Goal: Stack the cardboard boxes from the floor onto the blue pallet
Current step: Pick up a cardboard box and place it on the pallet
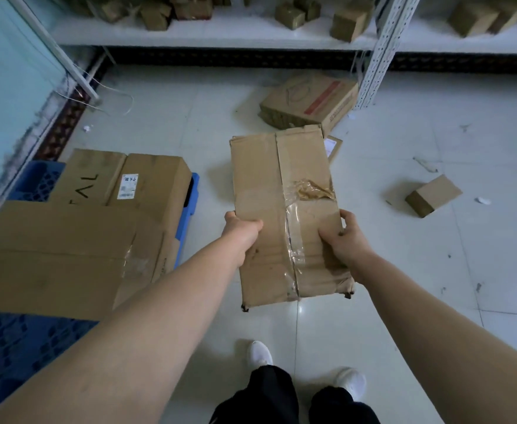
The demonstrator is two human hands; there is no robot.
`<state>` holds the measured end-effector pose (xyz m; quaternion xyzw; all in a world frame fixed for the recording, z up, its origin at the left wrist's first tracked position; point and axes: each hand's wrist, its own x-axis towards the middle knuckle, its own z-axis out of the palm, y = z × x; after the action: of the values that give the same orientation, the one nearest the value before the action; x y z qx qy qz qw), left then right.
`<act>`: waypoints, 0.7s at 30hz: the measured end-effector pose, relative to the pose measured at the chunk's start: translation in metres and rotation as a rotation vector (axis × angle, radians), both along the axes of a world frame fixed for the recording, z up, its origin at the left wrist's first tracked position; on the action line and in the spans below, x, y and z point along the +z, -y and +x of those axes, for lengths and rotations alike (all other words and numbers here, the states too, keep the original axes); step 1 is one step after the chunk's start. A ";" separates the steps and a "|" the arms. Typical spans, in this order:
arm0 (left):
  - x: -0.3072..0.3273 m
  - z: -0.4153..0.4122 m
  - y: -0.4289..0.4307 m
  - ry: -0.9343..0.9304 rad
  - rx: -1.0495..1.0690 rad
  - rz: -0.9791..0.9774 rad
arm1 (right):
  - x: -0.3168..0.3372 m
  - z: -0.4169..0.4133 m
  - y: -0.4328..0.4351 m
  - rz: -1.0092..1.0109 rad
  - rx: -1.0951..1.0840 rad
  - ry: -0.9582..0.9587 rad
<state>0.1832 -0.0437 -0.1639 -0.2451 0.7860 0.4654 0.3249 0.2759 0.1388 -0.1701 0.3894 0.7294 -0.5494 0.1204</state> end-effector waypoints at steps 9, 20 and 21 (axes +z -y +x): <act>0.040 -0.052 0.069 0.016 0.208 0.083 | 0.043 -0.088 0.055 0.049 0.179 -0.046; 0.036 -0.168 0.088 0.008 0.454 0.078 | 0.033 -0.240 0.075 0.043 0.397 -0.054; 0.037 -0.184 0.087 -0.021 0.476 0.047 | 0.032 -0.259 0.074 0.015 0.417 -0.050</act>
<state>-0.0005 -0.1307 -0.1267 -0.4112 0.6981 0.5497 0.2035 0.0168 0.0643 -0.1381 0.2172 0.8011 -0.5165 0.2105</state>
